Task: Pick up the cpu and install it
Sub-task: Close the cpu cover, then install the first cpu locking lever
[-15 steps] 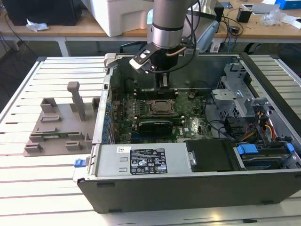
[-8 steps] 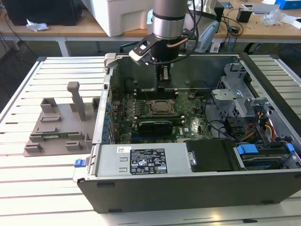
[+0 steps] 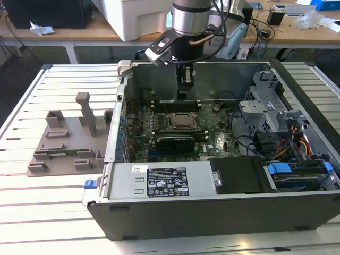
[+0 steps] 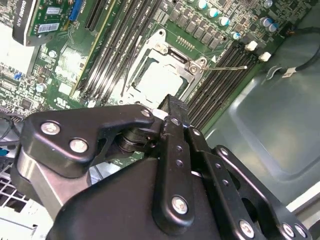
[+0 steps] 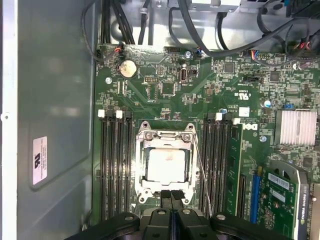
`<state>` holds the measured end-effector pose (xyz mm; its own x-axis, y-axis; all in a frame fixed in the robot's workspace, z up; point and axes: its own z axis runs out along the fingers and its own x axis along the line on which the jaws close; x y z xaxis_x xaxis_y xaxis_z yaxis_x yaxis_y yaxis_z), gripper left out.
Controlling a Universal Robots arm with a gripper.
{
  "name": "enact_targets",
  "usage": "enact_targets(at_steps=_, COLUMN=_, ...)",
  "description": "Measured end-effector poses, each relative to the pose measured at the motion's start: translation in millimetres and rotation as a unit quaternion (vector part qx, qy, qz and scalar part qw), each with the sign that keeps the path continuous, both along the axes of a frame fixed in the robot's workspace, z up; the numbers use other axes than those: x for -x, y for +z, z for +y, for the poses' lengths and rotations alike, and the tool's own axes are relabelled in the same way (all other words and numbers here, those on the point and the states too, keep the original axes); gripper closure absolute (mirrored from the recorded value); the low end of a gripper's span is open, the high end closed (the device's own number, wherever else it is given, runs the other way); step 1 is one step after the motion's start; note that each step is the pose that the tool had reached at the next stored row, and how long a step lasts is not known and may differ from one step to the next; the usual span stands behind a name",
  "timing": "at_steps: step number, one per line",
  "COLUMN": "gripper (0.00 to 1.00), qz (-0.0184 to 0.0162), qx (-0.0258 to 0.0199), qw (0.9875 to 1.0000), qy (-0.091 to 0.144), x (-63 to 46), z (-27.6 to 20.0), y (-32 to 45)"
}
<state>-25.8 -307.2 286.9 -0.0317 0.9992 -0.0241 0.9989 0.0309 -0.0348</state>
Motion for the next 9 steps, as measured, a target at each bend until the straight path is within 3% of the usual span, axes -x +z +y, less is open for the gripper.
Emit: enact_targets(at_steps=9, gripper=0.89, qz=0.0000, qx=-0.0003, qw=1.0000, qy=0.002, x=0.0, z=0.0, y=0.3)
